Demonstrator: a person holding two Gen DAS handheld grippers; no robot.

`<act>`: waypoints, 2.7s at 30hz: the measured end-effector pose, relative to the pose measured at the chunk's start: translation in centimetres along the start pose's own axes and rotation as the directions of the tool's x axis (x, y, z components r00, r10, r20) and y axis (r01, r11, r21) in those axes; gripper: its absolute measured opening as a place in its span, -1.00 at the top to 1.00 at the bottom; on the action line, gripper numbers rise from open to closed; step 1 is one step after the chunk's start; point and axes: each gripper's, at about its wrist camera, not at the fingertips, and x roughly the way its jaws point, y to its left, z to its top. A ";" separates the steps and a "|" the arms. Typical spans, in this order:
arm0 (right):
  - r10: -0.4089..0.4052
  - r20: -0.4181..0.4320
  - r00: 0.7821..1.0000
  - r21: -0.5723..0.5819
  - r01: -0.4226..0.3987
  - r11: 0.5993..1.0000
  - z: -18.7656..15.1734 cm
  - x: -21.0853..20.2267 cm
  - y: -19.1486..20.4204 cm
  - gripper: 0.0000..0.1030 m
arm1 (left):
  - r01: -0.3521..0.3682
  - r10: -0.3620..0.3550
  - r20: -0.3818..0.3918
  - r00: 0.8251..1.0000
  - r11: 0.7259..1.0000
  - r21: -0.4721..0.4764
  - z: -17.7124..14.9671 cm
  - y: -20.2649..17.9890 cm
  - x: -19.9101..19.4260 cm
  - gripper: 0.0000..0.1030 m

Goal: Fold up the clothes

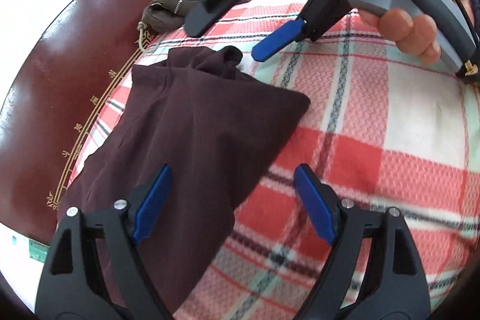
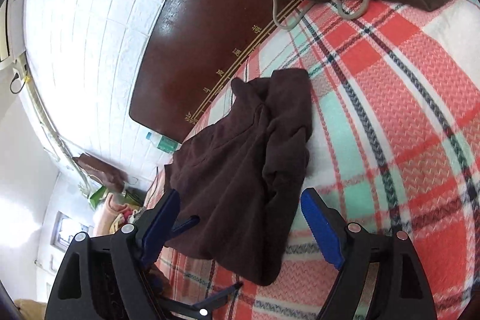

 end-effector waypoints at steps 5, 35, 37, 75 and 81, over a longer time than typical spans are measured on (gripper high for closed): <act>-0.066 0.015 0.998 -0.024 0.067 0.997 2.0 0.7 -0.2 -0.73 | 0.066 -0.069 -0.016 0.998 0.990 -0.124 0.7 1.5 1.7 -0.49; 0.042 -0.097 0.994 -0.068 -0.049 0.997 5.2 5.9 4.1 0.73 | 0.245 -0.198 0.143 0.970 0.799 -0.550 -0.2 6.7 -1.4 0.56; 0.073 -0.095 0.993 -0.086 -0.081 0.993 5.3 6.0 6.4 0.73 | 0.291 -0.215 0.198 0.956 0.749 -0.595 -0.9 8.1 -2.7 0.56; -0.072 -0.363 0.929 -0.445 -0.105 0.889 -4.2 25.7 25.7 0.11 | 0.402 -0.068 0.398 0.915 0.220 -0.889 -22.7 16.8 -9.9 0.55; -0.112 -0.264 0.958 -0.553 -0.055 0.831 -3.4 21.3 25.6 0.10 | 0.463 -0.093 0.453 0.886 0.197 -0.864 -22.4 16.7 -9.8 -0.12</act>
